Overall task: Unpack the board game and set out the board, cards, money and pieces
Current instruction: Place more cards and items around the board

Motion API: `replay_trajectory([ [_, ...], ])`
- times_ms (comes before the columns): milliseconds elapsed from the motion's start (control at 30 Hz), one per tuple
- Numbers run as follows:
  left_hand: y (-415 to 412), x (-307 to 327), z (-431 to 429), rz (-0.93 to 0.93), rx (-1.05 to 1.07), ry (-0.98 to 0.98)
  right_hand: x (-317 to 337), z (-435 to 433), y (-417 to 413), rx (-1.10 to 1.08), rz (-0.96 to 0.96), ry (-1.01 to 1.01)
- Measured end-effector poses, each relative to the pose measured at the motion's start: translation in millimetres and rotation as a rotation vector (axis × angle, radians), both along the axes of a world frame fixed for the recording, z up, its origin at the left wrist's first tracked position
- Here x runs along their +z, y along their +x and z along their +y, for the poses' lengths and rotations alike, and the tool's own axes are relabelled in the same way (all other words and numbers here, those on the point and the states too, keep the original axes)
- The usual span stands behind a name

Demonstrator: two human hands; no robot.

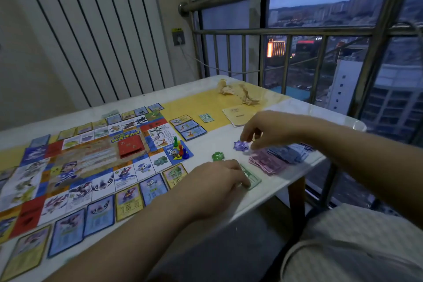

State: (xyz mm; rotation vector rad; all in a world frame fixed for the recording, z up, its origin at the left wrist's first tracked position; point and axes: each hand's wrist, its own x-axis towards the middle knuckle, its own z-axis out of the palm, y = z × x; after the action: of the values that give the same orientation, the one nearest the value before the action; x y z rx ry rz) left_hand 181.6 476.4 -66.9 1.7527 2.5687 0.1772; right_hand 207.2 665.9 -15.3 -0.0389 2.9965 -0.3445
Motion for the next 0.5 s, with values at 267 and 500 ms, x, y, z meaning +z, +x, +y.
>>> replay_trajectory([
  [267, 2.1, 5.8, 1.9, -0.026, 0.000, -0.017, 9.9, -6.5, -19.8, -0.074, -0.381, 0.390],
  [500, -1.3, 7.9, 4.6, -0.020, 0.000, -0.062, 2.7, -13.2, -30.3, -0.060, -0.453, 0.470],
])
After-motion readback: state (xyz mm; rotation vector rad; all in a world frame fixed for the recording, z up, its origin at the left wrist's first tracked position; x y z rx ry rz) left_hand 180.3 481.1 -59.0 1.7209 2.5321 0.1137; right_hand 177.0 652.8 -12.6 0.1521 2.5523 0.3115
